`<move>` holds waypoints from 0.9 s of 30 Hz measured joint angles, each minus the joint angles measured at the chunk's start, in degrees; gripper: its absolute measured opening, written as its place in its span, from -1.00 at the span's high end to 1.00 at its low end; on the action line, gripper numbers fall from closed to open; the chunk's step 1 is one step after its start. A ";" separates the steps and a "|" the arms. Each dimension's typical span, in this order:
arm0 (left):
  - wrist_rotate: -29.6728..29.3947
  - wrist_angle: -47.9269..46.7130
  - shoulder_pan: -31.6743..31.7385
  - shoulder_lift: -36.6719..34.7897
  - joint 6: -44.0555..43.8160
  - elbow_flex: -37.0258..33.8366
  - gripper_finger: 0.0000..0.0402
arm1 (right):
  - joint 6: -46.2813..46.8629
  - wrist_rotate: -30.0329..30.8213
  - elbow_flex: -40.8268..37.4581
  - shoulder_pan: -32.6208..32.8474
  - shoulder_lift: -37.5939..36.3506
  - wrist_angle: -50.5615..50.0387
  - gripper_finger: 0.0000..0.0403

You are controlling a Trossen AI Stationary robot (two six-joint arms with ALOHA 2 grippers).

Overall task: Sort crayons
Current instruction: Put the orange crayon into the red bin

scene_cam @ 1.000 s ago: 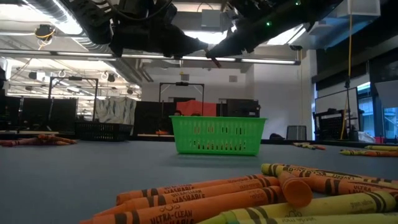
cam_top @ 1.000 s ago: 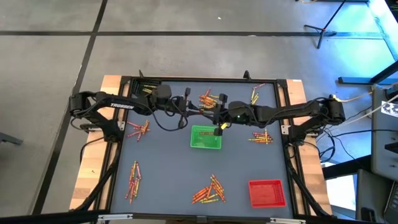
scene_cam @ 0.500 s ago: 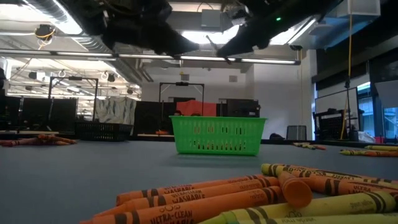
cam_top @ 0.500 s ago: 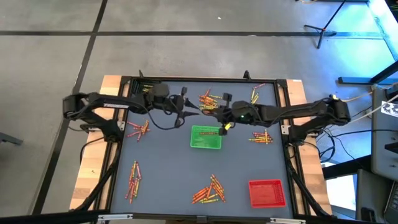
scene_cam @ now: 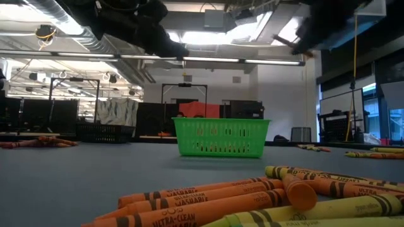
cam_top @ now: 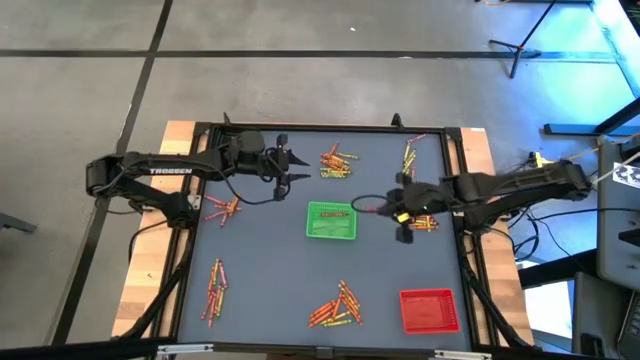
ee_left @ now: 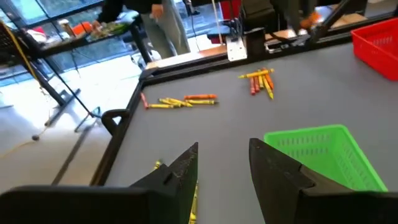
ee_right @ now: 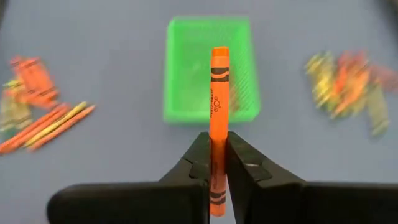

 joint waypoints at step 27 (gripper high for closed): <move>-1.88 2.90 -1.69 0.02 -0.50 0.00 0.36 | 68.81 -6.42 -0.07 43.54 14.44 -2.97 0.85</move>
